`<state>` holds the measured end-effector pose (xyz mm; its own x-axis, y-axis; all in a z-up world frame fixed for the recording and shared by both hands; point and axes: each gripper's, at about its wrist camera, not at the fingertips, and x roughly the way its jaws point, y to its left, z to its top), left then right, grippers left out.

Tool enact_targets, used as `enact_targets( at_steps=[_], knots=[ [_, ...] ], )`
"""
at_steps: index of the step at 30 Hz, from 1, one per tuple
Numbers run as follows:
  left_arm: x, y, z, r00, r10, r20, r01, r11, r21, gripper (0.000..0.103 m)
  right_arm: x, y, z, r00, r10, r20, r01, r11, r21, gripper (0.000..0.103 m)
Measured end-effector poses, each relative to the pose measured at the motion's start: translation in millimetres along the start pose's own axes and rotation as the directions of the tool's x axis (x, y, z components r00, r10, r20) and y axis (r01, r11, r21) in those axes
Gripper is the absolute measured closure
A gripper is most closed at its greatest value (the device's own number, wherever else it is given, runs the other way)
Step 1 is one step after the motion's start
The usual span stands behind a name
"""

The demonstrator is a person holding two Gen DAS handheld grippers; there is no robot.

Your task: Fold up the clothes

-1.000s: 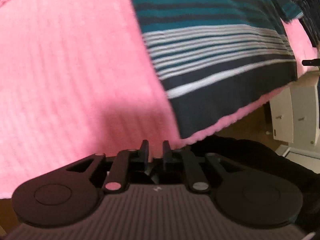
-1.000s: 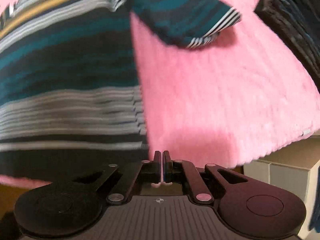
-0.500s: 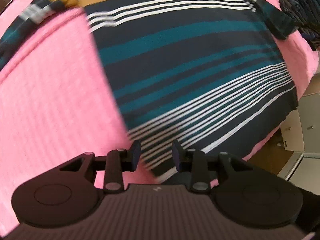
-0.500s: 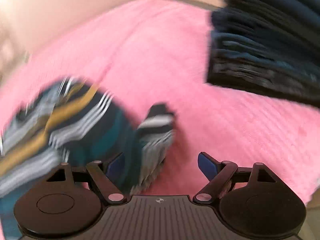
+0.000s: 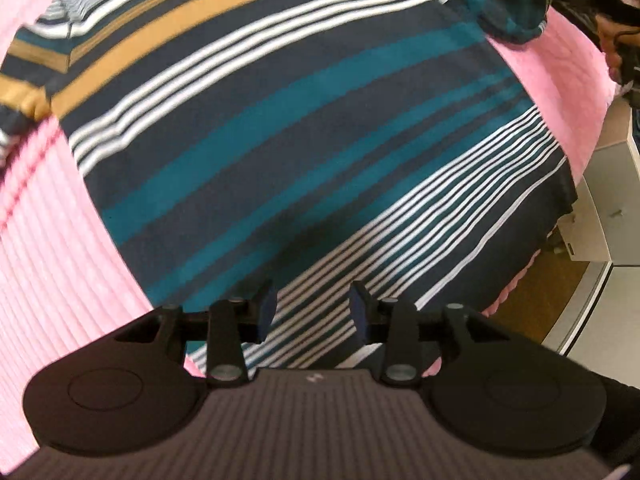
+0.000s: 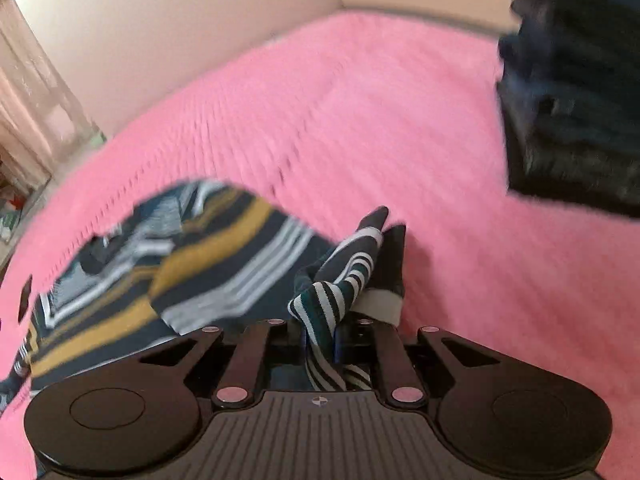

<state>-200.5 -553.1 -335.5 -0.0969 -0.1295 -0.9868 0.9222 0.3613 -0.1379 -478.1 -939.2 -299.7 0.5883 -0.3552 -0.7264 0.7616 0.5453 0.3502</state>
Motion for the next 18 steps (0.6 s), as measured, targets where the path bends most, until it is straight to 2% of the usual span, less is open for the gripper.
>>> enact_targets(
  at_steps=[3, 4, 5, 6, 7, 8, 9, 11, 13, 16, 18],
  knots=[
    [-6, -3, 10, 1.000, 0.002, 0.018, -0.002, 0.999, 0.033, 0.067, -49, -18, 12, 0.990, -0.107, 0.088, 0.098, 0.990, 0.105, 0.093],
    [-7, -4, 12, 1.000, -0.001, 0.022, 0.000, 0.999, 0.040, 0.067, -69, -21, 16, 0.976, -0.175, 0.130, 0.160, 0.980, 0.120, 0.093],
    [-8, -5, 14, 1.000, -0.003, 0.025, 0.002, 0.999, 0.046, 0.066, -85, -22, 19, 0.949, -0.260, 0.179, 0.238, 0.962, 0.136, 0.092],
    [-8, -5, 16, 1.000, -0.006, 0.028, 0.005, 0.999, 0.052, 0.066, -99, -22, 22, 0.909, -0.350, 0.227, 0.320, 0.934, 0.158, 0.078],
    [-7, -5, 17, 1.000, -0.010, 0.028, 0.009, 0.998, 0.061, 0.066, -107, -22, 24, 0.867, -0.418, 0.271, 0.376, 0.906, 0.194, 0.054],
    [-7, -6, 18, 1.000, -0.013, 0.026, 0.011, 0.998, 0.067, 0.066, -109, -22, 25, 0.831, -0.468, 0.302, 0.413, 0.881, 0.228, 0.005],
    [-7, -7, 18, 1.000, -0.015, 0.026, 0.014, 0.997, 0.070, 0.066, -107, -21, 24, 0.816, -0.482, 0.318, 0.426, 0.874, 0.233, 0.000],
    [-8, -6, 16, 1.000, -0.020, 0.023, 0.018, 0.998, 0.067, 0.066, -91, -23, 21, 0.857, -0.422, 0.296, 0.385, 0.906, 0.179, 0.000],
    [-9, -4, 11, 1.000, -0.021, 0.017, 0.020, 0.998, 0.056, 0.066, -76, -27, 13, 0.886, -0.393, 0.248, 0.362, 0.918, 0.160, 0.000],
    [-7, 1, 1, 1.000, -0.011, -0.003, 0.011, 0.999, 0.031, 0.066, -61, -39, -10, 0.915, -0.372, 0.155, 0.340, 0.919, 0.199, 0.000],
    [-5, 5, -4, 1.000, 0.001, -0.017, -0.001, 1.000, 0.026, 0.066, -54, -47, -22, 0.927, -0.362, 0.098, 0.340, 0.922, 0.187, 0.000]
  ],
)
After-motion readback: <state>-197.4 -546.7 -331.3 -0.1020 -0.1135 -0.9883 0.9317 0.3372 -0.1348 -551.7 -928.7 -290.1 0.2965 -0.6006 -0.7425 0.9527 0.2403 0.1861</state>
